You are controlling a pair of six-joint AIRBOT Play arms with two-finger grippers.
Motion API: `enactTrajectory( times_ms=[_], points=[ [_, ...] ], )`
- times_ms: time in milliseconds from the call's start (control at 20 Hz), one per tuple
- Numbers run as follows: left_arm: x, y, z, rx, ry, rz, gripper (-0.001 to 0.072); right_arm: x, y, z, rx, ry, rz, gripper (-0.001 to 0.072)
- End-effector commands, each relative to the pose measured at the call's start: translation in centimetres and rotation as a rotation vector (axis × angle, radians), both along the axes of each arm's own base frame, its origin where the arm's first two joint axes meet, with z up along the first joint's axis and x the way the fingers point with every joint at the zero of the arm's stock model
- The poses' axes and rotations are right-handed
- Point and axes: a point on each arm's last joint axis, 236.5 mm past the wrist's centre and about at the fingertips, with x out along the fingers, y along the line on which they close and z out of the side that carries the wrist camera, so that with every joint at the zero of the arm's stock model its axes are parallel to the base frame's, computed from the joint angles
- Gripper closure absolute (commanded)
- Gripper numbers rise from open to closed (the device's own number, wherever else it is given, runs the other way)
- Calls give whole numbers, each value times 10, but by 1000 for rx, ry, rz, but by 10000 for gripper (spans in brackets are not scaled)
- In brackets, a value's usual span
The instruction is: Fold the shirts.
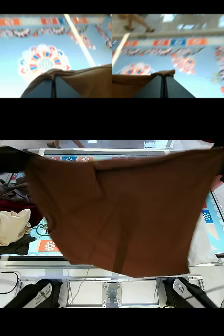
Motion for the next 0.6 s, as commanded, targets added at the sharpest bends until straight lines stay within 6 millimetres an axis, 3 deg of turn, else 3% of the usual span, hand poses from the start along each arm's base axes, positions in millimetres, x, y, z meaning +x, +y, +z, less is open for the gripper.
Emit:
enactTrajectory(
  times_ms=[0, 100, 150, 200, 250, 350, 450, 550],
  points=[
    [73, -20, -130, 101, 261, -53, 700, 74, 30, -162, -21, 340, 133, 684],
    [114, -13, -211, 176, 372, 18, 700, 102, 15, -255, -128, 500, 53, 683],
    [135, -3, -246, 180, 408, 93, 700, 115, 5, -286, -154, 539, 3, 684],
    [150, 6, -271, 167, 424, 161, 699, 127, -5, -304, -155, 542, -42, 684],
    [163, 14, -288, 162, 424, 211, 699, 141, -17, -312, -140, 516, -95, 684],
    [184, 27, -297, 182, 363, 267, 699, 165, -42, -302, -122, 409, -190, 684],
    [200, 35, -282, 184, 281, 305, 700, 177, -64, -282, -99, 330, -252, 684],
    [202, 34, -271, 172, 276, 310, 699, 177, -72, -273, -81, 330, -261, 684]
  ],
)
